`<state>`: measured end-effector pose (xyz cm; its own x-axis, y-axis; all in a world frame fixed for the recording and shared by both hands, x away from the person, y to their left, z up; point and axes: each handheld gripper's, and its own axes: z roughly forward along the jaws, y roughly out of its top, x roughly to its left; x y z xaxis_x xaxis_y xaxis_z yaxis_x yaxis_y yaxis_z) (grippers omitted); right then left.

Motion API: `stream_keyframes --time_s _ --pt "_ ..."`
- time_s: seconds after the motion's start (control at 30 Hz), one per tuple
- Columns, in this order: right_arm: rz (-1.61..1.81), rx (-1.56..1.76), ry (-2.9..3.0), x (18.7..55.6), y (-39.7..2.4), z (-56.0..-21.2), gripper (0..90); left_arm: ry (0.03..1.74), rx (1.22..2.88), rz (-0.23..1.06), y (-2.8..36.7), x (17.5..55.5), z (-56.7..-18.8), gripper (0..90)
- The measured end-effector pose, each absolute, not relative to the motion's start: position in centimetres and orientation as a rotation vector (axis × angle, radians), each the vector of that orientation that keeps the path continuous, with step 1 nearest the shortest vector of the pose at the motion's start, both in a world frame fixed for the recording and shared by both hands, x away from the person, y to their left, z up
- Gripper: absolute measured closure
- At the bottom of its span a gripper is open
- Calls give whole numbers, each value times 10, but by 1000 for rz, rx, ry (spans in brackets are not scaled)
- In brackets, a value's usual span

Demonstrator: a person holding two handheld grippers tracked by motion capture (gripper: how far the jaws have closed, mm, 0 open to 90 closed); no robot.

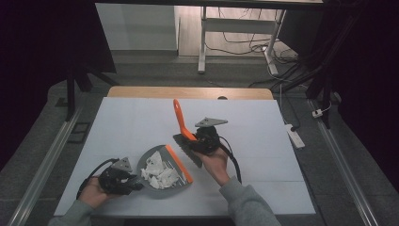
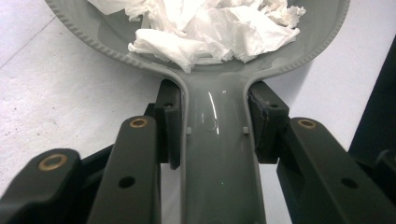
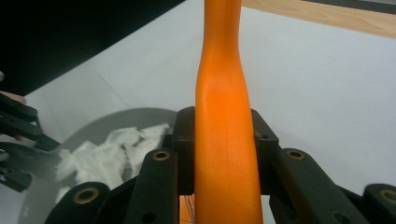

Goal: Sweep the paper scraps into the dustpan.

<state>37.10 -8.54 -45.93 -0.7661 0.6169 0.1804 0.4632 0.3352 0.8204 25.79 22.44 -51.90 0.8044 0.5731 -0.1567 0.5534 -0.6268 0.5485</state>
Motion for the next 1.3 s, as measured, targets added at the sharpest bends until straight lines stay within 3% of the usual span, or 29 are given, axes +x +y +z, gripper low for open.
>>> stream_keyframes --time_s 1.3 --pt "1389 1019 2376 354 -169 -458 706 956 2220 153 238 255 -510 618"
